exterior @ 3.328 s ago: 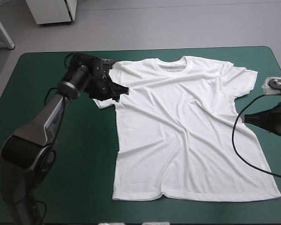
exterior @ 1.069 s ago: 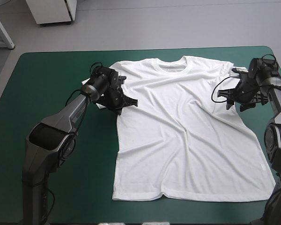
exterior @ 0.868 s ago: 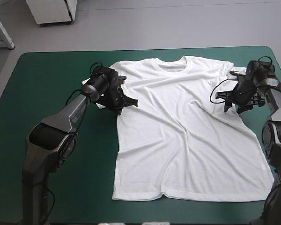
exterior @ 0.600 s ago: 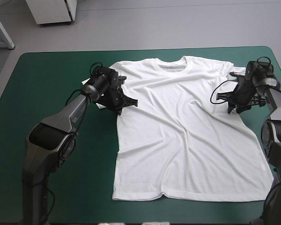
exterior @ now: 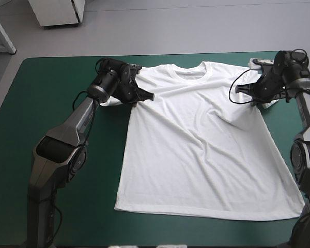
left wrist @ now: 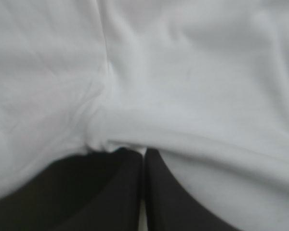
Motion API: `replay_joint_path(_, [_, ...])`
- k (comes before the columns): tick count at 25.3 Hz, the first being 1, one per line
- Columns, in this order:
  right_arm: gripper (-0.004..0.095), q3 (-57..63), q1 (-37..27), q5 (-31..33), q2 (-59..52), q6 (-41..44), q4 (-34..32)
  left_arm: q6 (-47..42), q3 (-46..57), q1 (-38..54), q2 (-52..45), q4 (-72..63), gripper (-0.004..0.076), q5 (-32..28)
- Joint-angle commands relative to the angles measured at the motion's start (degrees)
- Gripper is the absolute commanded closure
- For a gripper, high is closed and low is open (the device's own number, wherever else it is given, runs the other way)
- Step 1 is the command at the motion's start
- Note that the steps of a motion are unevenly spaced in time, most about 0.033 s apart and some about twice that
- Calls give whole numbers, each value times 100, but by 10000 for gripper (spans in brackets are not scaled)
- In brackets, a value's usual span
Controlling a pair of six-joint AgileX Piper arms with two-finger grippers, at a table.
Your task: Fold the cloth
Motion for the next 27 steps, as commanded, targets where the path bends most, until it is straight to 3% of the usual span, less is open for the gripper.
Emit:
replay_joint_path(1, [925, -361, -12, 125, -764, -41, 114, 205, -723, -32, -577, 50, 733, 323])
replay_joint_path(7, [925, -802, -12, 125, -1493, -41, 188, 245, -1330, -32, -1179, 188, 733, 323])
replay_joint_path(27, [925, -1501, -12, -58, -3129, -194, 421, 517, -1330, -42, -3119, 1003, 733, 313])
